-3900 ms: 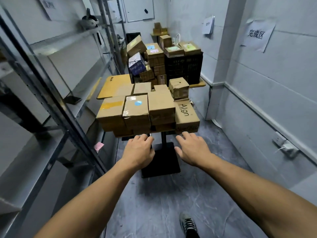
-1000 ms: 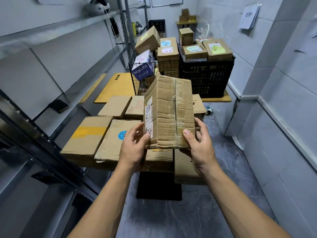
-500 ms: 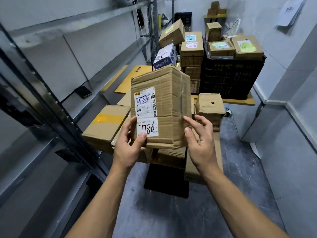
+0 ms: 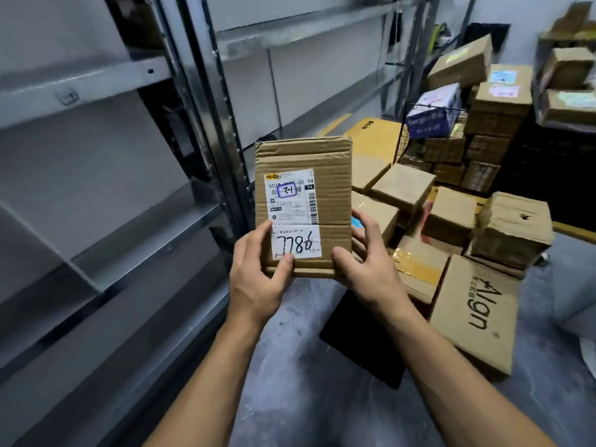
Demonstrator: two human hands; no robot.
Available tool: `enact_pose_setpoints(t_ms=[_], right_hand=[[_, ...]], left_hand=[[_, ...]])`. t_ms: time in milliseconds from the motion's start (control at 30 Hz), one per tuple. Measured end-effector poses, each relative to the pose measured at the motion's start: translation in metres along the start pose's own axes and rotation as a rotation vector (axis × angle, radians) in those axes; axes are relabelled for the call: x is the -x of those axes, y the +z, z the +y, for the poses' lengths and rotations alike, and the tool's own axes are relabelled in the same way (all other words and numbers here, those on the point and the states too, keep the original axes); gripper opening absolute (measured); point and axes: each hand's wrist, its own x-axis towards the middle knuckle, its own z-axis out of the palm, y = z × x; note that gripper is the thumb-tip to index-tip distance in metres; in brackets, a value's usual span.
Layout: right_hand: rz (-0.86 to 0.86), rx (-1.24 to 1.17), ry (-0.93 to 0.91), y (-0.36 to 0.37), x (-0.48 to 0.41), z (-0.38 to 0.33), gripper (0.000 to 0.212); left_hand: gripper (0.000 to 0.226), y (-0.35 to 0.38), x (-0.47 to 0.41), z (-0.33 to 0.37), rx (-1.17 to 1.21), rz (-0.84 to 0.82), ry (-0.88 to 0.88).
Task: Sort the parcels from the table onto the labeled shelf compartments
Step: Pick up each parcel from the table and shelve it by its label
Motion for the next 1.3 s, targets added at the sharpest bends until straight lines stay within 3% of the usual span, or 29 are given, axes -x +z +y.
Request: enact_pose_setpoints(t_ms=[167, 567, 833, 1300], right_hand=[[-0.103, -0.016, -0.003, 0.063, 0.025, -0.016, 0.076], [-0.343, -0.318, 0.023, 0.224, 0.151, -0.059, 0.062], [-0.599, -0.400, 0.059, 0.323, 0.224, -0.086, 0.058], [-1.007, -0.434, -0.034, 0.454, 0.315, -0.138, 0.054]], left_hand=[[0.061, -0.070, 0.037, -0.013, -0.133, 0.095, -0.023], [0.064, -0.260, 0.174, -0.026, -0.356, 0.179, -0.204], [0.058, -0.389, 0.267, -0.017, -0.562, 0.387, -0.339], [0.058, -0.487, 0.388, -0.023, -0.655, 0.705, -0.554]])
